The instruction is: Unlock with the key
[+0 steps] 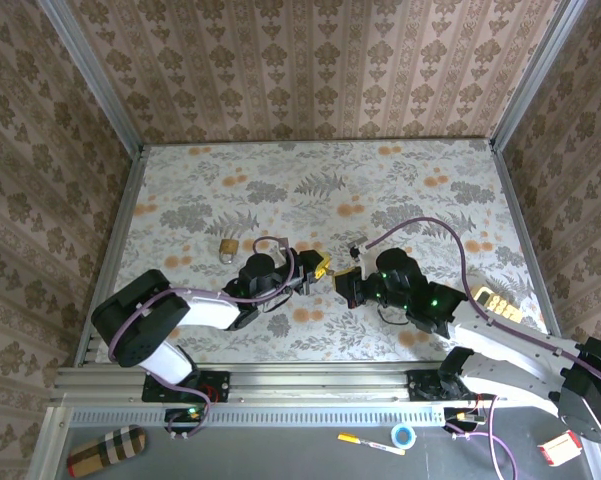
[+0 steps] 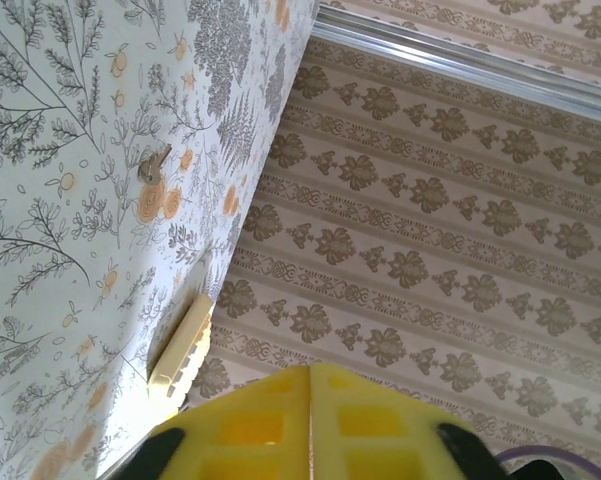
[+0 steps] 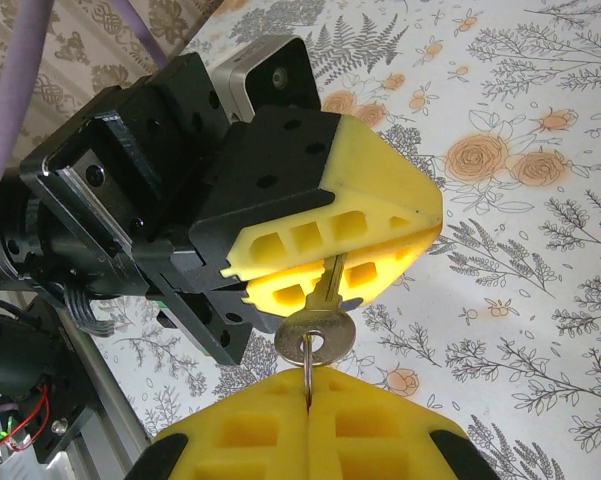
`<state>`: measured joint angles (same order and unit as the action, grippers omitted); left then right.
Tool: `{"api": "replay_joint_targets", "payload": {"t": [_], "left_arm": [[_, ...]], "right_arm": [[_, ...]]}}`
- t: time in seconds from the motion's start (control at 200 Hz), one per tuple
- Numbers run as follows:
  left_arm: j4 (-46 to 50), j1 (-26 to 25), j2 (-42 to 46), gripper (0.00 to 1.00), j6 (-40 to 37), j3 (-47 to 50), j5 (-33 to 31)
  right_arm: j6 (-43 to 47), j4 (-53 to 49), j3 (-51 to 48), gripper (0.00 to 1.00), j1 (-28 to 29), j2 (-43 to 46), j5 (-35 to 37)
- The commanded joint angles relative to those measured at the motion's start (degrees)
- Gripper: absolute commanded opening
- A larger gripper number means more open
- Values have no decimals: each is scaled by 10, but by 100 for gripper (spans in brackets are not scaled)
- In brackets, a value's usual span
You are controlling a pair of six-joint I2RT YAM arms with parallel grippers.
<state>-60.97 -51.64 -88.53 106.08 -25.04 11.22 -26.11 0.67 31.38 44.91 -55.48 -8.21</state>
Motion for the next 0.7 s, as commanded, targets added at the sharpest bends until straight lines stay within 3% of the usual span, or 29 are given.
{"api": "replay_joint_targets", "payload": {"t": [0.0, 0.155, 0.18, 0.26, 0.365, 0.45, 0.51, 0.695], "left_arm": [[19, 3, 14, 0, -22, -6, 1], [44, 5, 34, 0, -58, -5, -7], [51, 5, 42, 0, -71, -6, -11], [84, 8, 78, 0, -133, -7, -41], [130, 11, 155, 0, -261, 5, -118], [104, 2, 212, 0, -394, 21, -172], [71, -1, 234, 0, -446, 32, -187], [-15, 3, 238, 0, -480, 53, -177]], "right_arm": [[4, 5, -3, 0, 3, 13, -3], [-7, 7, -3, 1, 2, 17, 6], [-17, 11, -2, 11, 1, 17, 7], [-67, 27, 9, 62, -6, 15, 9], [-149, 107, 4, 87, -9, 21, -8], [-202, 186, 2, 92, -13, 14, -29], [-225, 213, 15, 92, -18, -5, -51], [-270, 340, 21, 91, -25, -72, -113]]}}
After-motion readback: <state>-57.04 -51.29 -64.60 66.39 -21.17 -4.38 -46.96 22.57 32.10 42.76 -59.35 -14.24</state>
